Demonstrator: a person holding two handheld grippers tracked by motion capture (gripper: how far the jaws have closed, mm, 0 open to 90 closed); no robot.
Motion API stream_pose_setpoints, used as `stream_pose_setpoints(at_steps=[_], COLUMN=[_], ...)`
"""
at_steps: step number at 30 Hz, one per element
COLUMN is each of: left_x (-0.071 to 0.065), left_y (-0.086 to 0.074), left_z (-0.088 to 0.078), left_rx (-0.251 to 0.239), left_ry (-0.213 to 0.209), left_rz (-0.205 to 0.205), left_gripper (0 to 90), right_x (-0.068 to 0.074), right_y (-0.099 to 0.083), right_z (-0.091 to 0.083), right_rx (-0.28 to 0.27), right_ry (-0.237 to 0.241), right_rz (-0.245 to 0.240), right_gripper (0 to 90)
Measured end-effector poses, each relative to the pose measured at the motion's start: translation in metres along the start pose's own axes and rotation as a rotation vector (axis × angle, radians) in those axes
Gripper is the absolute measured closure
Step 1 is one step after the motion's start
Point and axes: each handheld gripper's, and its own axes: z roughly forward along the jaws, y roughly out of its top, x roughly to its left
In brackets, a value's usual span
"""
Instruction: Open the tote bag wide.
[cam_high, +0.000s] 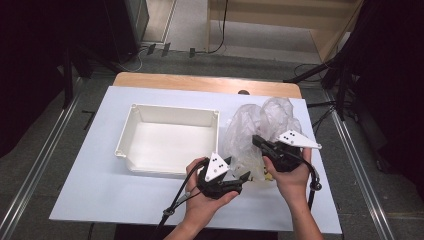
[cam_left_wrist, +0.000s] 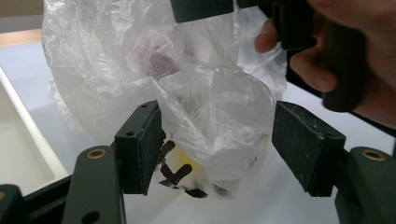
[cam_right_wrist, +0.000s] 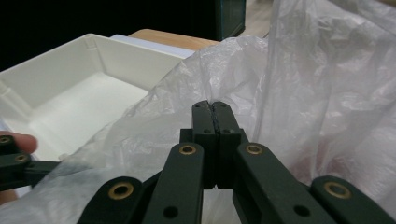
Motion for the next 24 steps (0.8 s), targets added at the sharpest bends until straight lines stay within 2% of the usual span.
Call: stream_pose_setpoints(at_steps=[3,4,6,7,11,13,14,15,16,17,19,20,21,23,24], left_x=[-0.001,-0.001,0.000,0.001,0.009,0.012,0.012,0.014,0.015,0.016,0.019,0.021,0.022,0.025,0.026], left_y=[0.002,0.003,0.004,0.004,0.004,0.004,0.005,0.006,0.008,0.008,0.011,0.012,0.013,0.013,0.013], left_z=[0.004,0.005,0.006,0.007,0.011,0.011,0.010,0.009,0.008,0.007,0.004,0.002,0.001,0.000,0.000], left_rx=[0.020,0.025,0.031,0.037,0.069,0.071,0.066,0.061,0.054,0.048,0.032,0.025,0.020,0.015,0.012], left_ry=[0.040,0.068,0.114,0.112,0.093,0.081,0.076,0.073,0.066,0.062,0.058,0.060,0.062,0.057,0.054], left_rz=[0.009,0.016,0.018,0.008,-0.035,-0.044,-0.052,-0.062,-0.070,-0.078,-0.093,-0.098,-0.102,-0.114,-0.122], left_gripper=[36.5,40.5,55.7,66.9,88.0,90.0,90.0,90.0,90.0,90.0,90.0,90.0,90.0,90.0,90.0], right_x=[0.001,0.001,0.001,0.001,0.000,-0.002,-0.002,-0.004,-0.006,-0.009,-0.017,-0.021,-0.027,-0.037,-0.041], right_y=[0.000,0.000,0.001,0.002,0.003,0.004,0.004,0.004,0.004,0.004,0.003,0.002,-0.001,-0.007,-0.010], right_z=[-0.003,-0.004,-0.006,-0.007,-0.009,-0.010,-0.010,-0.012,-0.015,-0.018,-0.024,-0.026,-0.028,-0.028,-0.026], right_rx=[-0.004,-0.008,-0.014,-0.015,-0.015,-0.021,-0.025,-0.041,-0.068,-0.089,-0.123,-0.125,-0.116,-0.078,-0.057], right_ry=[0.014,0.019,0.035,0.040,0.055,0.061,0.056,0.051,0.037,0.016,-0.027,-0.052,-0.102,-0.162,-0.176], right_rz=[0.000,0.001,-0.005,-0.009,-0.026,-0.030,-0.026,-0.015,-0.006,0.010,0.055,0.063,0.068,0.092,0.101], right_gripper=[90.0,90.0,90.0,90.0,90.0,90.0,87.0,78.6,70.8,67.1,66.3,65.8,65.1,63.1,61.1])
